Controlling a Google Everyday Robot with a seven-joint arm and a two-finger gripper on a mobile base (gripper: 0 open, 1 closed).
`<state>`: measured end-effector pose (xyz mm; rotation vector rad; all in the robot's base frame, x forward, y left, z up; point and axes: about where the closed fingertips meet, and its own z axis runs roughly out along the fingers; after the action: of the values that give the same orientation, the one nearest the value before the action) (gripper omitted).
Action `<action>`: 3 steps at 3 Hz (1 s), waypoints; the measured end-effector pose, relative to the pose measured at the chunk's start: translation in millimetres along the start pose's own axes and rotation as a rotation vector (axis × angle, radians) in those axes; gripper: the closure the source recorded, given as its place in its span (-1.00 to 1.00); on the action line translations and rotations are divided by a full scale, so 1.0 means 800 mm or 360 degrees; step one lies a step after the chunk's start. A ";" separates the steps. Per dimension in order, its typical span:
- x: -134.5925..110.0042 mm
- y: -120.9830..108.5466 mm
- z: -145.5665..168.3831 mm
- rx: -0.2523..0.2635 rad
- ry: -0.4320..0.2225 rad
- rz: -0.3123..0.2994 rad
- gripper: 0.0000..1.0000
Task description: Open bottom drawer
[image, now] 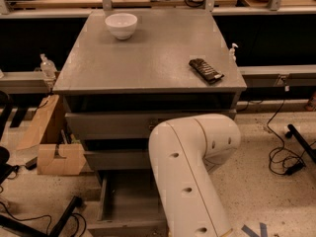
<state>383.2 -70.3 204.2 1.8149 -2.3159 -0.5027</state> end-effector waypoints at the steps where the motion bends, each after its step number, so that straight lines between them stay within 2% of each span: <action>1: 0.000 0.000 0.000 0.0000 0.0000 0.0000 0.15; 3: -0.001 -0.001 0.000 0.0000 0.0000 0.0000 -0.75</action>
Offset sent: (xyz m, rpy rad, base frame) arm 0.0001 0.0000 0.0000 0.0000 0.0000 0.0000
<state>384.3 -70.0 204.1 1.8148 -2.3158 -0.5028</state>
